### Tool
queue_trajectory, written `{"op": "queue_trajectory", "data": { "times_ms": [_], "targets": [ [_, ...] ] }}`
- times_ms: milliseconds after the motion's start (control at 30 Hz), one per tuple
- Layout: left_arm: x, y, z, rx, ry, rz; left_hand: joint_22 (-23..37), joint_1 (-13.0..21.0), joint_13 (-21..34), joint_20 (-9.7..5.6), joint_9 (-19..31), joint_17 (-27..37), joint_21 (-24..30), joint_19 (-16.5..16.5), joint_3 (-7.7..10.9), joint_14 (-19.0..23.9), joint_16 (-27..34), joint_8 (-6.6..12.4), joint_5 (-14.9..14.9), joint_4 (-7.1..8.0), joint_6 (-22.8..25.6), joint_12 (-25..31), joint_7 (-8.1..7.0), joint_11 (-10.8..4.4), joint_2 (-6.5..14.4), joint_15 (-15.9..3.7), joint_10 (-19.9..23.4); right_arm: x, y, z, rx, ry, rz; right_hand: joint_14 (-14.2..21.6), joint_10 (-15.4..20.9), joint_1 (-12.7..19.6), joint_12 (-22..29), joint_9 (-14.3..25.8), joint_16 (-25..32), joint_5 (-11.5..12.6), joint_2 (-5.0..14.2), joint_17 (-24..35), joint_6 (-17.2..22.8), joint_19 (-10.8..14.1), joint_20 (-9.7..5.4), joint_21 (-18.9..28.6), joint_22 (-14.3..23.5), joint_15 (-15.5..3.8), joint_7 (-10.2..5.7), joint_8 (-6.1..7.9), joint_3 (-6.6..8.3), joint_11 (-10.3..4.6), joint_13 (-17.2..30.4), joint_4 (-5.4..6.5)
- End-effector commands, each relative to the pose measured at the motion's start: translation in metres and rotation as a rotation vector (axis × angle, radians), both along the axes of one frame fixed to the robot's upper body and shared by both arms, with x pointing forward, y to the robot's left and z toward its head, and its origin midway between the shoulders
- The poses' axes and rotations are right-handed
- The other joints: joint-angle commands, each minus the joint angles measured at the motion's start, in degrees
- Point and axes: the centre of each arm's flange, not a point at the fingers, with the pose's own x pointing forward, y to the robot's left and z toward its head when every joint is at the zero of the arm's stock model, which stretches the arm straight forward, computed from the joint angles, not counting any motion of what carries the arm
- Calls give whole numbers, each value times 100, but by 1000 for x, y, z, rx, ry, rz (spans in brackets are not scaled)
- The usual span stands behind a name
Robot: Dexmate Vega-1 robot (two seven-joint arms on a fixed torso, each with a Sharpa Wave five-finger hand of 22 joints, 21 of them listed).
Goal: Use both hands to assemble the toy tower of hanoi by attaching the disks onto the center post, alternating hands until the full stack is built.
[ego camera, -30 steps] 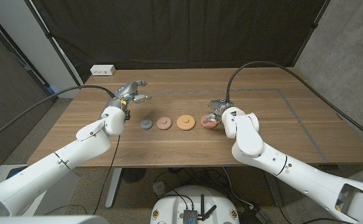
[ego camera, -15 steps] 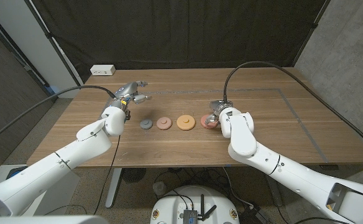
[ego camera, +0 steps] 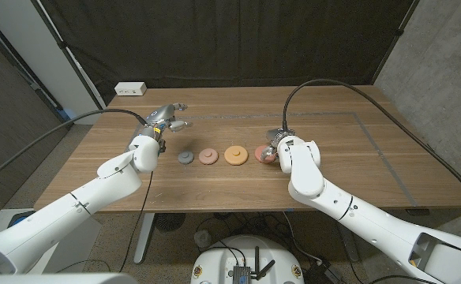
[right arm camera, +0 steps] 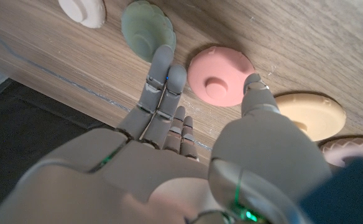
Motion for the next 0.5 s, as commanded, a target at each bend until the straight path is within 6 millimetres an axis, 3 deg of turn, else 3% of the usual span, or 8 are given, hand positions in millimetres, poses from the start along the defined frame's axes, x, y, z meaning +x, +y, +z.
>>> {"op": "queue_trajectory", "data": {
  "times_ms": [33,500],
  "targets": [
    [1,1,-1,-3,5,1,-3,14,26,-603,22,-11,56,-17,-24,28,28,-1,32,-6,31,-37,8,-13,65,-376,51,5,1,-2,-1,21,-3,-25,-10,-20,26,7,51,12,-8,-7,-26,-18,-726,26,12,-795,29,8,-11,47,-9,-11],
    [3,2,-5,-9,14,-1,-65,6,30,-602,25,1,127,-32,-29,47,73,-5,38,-5,52,-52,-4,-10,77,-377,62,11,2,-6,-12,60,-9,-37,-18,-29,31,-4,76,19,1,-30,-40,-14,-720,29,6,-795,40,23,-17,72,-23,-14]
  ]
}}
